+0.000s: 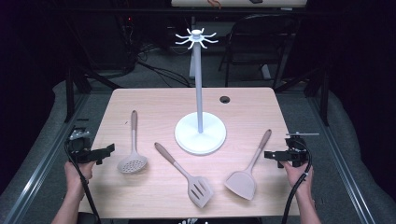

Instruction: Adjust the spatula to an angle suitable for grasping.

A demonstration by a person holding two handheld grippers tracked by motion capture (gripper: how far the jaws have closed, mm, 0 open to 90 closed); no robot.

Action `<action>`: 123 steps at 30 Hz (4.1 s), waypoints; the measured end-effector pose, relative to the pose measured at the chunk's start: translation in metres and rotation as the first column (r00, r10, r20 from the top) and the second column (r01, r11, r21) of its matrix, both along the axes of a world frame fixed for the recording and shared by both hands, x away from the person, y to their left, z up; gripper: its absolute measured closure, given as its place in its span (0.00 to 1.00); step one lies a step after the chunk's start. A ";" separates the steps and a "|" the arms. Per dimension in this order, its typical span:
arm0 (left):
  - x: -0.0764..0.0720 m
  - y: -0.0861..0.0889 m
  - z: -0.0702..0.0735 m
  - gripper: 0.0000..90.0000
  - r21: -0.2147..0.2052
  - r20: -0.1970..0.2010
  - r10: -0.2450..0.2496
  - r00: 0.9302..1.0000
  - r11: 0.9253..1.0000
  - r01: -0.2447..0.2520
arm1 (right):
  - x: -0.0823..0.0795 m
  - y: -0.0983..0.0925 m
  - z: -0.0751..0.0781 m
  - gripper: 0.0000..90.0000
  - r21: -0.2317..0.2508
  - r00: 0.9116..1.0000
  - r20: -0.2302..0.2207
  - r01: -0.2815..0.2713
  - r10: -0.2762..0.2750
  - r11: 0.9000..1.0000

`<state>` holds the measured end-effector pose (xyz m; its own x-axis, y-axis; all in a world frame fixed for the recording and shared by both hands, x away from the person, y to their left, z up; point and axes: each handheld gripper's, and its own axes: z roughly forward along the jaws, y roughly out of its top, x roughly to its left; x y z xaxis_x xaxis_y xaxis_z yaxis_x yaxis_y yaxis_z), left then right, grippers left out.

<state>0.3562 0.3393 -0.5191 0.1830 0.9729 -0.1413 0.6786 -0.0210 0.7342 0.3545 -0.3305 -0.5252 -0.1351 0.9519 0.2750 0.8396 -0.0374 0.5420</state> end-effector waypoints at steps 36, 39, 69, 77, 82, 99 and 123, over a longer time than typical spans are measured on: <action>0.001 0.000 0.001 0.00 -0.004 -0.013 -0.020 1.000 1.000 0.020 | 0.009 0.042 -0.005 0.16 -0.045 0.993 -0.087 -0.086 0.082 0.995; 0.002 -0.001 0.000 0.00 -0.004 -0.006 -0.018 1.000 1.000 0.018 | 0.010 0.049 -0.006 0.22 -0.043 0.991 -0.104 -0.093 0.088 0.995; 0.002 -0.002 0.001 0.01 0.005 -0.031 -0.027 0.999 1.000 0.027 | 0.017 0.085 -0.024 0.65 -0.116 0.972 -0.205 -0.144 0.119 0.983; 0.003 -0.003 0.001 0.01 0.003 -0.031 -0.028 0.999 1.000 0.028 | 0.017 0.089 -0.022 0.69 -0.140 0.966 -0.204 -0.188 0.157 0.972; 0.002 -0.003 0.001 0.01 0.005 -0.028 -0.026 0.999 1.000 0.026 | 0.017 0.090 -0.020 0.73 -0.160 0.959 -0.216 -0.220 0.183 0.962; 0.002 -0.003 0.002 0.00 -0.001 -0.023 -0.025 0.999 1.000 0.025 | 0.015 0.084 -0.015 0.74 -0.233 0.965 -0.175 -0.235 0.197 0.944; 0.003 -0.004 0.001 0.00 0.006 -0.029 -0.036 0.999 0.999 0.036 | 0.031 0.095 -0.021 0.80 -0.314 0.971 -0.163 -0.219 0.175 0.924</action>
